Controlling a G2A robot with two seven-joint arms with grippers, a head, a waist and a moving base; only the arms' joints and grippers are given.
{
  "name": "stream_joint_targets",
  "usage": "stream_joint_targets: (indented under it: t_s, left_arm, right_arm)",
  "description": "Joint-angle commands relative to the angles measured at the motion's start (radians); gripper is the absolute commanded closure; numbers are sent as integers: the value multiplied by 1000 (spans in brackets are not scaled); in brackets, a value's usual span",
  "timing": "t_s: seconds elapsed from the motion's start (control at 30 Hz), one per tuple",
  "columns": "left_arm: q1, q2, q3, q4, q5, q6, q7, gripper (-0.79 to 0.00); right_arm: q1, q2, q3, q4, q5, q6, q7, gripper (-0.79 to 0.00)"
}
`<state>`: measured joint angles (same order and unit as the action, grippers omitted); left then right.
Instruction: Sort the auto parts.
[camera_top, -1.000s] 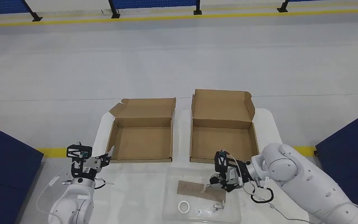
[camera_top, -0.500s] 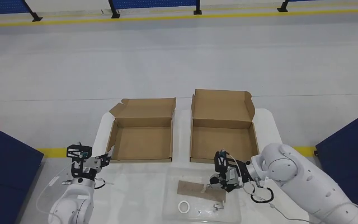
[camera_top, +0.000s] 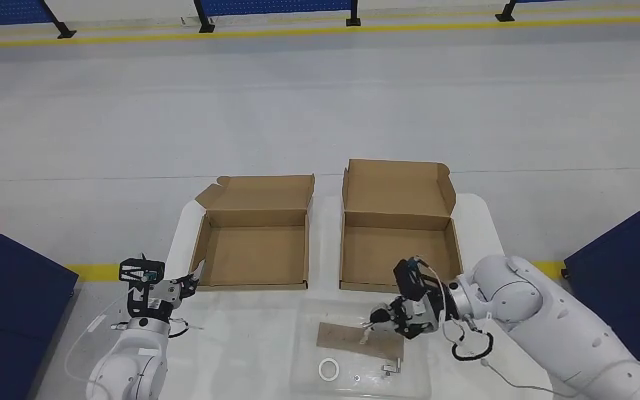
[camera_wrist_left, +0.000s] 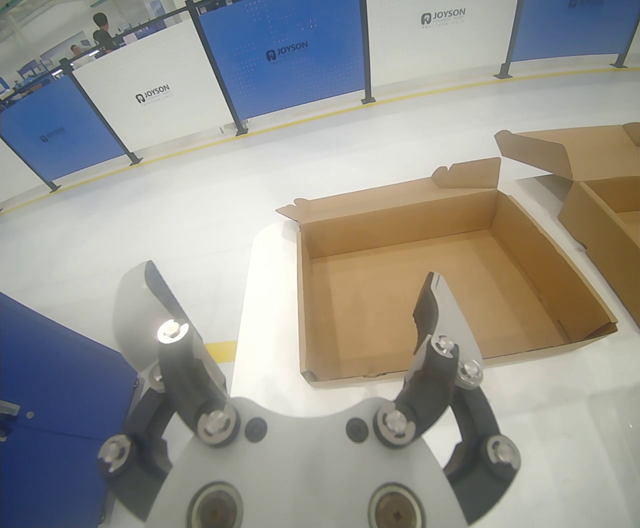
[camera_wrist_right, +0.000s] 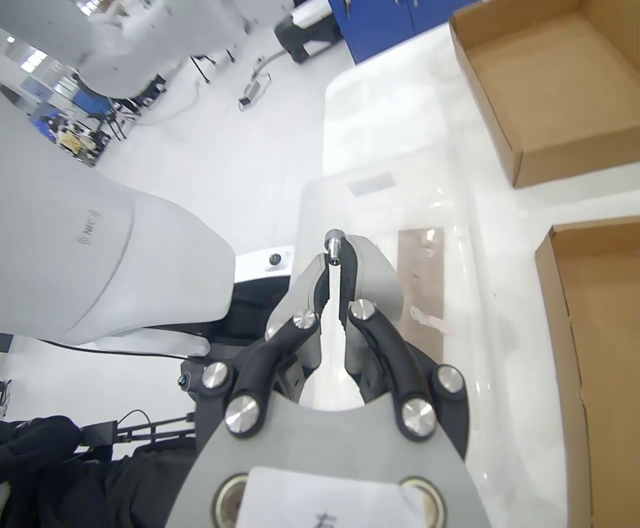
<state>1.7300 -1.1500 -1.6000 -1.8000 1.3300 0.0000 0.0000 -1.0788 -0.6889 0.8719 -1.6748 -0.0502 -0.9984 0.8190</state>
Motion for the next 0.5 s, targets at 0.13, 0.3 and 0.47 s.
stream_joint_targets:
  t_s: [0.13,0.3,0.47]
  left_arm:
    - [0,0,0,0,0,0,0,-785]
    - [0,0,0,0,0,0,0,-785]
    - [0,0,0,0,0,0,0,-785]
  right_arm:
    - [15,17,-20,-25,60,-14,-11,0]
    - [15,17,-20,-25,60,-14,-11,0]
    - [15,17,-20,-25,60,-14,-11,0]
